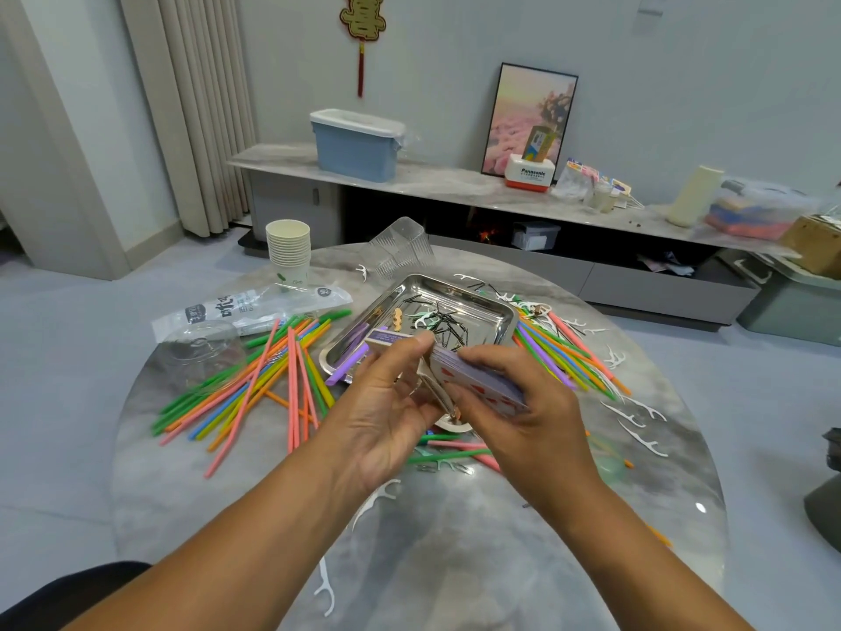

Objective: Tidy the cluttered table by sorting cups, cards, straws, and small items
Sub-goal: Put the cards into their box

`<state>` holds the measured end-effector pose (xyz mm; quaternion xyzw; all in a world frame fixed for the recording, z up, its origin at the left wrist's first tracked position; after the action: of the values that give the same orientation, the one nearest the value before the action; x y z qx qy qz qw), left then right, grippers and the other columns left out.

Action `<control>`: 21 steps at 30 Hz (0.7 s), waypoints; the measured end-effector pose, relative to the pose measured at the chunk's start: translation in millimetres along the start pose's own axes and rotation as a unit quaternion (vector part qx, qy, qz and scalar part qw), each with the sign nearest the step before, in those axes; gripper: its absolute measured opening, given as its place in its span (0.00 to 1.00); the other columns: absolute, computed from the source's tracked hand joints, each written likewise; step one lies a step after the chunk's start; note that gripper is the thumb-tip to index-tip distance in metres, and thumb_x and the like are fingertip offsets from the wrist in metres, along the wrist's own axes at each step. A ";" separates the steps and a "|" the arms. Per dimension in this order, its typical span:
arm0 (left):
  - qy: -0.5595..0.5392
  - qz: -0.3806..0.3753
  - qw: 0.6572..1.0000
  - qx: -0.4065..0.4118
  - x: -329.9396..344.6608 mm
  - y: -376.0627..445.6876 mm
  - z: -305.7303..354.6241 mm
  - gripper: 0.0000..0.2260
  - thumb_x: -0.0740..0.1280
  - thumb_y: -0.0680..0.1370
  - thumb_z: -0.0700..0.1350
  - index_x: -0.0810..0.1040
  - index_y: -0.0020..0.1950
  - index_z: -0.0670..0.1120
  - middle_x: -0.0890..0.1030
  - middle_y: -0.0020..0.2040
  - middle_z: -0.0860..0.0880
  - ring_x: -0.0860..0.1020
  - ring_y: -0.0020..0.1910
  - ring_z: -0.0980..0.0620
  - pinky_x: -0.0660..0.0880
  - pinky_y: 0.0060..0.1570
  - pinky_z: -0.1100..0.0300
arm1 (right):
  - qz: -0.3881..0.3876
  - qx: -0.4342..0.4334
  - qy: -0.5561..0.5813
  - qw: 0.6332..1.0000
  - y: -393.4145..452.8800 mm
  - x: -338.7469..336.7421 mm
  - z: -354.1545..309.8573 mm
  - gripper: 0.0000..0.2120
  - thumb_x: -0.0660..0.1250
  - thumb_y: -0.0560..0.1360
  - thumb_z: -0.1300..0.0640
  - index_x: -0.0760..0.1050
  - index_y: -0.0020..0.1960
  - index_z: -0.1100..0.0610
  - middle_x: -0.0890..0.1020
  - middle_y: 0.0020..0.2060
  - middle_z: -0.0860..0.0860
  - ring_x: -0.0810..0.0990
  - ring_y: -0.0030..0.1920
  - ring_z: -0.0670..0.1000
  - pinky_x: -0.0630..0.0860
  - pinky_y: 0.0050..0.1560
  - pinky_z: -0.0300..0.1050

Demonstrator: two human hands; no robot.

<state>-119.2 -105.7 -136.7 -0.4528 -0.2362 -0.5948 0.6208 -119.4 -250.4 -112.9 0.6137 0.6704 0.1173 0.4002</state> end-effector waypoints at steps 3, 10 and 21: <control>0.033 -0.020 0.999 0.038 2.2 -2.4 1.6 0.28 0.77 0.67 0.40 0.74 0.66 0.45 0.78 0.55 0.37 0.80 0.53 0.41 0.82 0.48 0.48 | -0.016 0.048 0.015 0.999 0.1 -0.3 5.0 0.17 0.77 0.74 0.63 0.79 0.57 0.47 0.84 0.50 0.43 0.84 0.52 0.49 0.82 0.52 0.52; 0.087 -0.070 0.989 0.097 7.7 -1.9 -3.5 0.38 0.75 0.65 0.31 0.66 0.71 0.49 0.83 0.56 0.38 0.83 0.56 0.40 0.79 0.56 0.48 | -0.009 0.039 -0.002 0.999 -0.4 -1.8 6.1 0.20 0.73 0.73 0.65 0.78 0.58 0.46 0.83 0.49 0.42 0.83 0.51 0.48 0.81 0.50 0.50; 0.066 -0.056 0.990 0.107 6.7 -0.9 -6.4 0.36 0.74 0.68 0.32 0.66 0.71 0.51 0.83 0.54 0.40 0.84 0.48 0.42 0.82 0.43 0.51 | 0.036 -0.026 -0.045 0.998 -1.0 -6.0 -2.4 0.10 0.75 0.76 0.59 0.81 0.57 0.55 0.82 0.49 0.48 0.82 0.51 0.46 0.78 0.51 0.42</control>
<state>-120.4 -114.5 -134.0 -0.3296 -0.2820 -0.6283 0.6458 -122.1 -255.3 -109.6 0.6313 0.6260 0.1215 0.4415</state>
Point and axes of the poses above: each hand's wrist, its own y-axis towards the middle knuckle, its own x-axis out of the palm, z = x × y, the point moved 4 cm from there along y, towards the middle knuckle
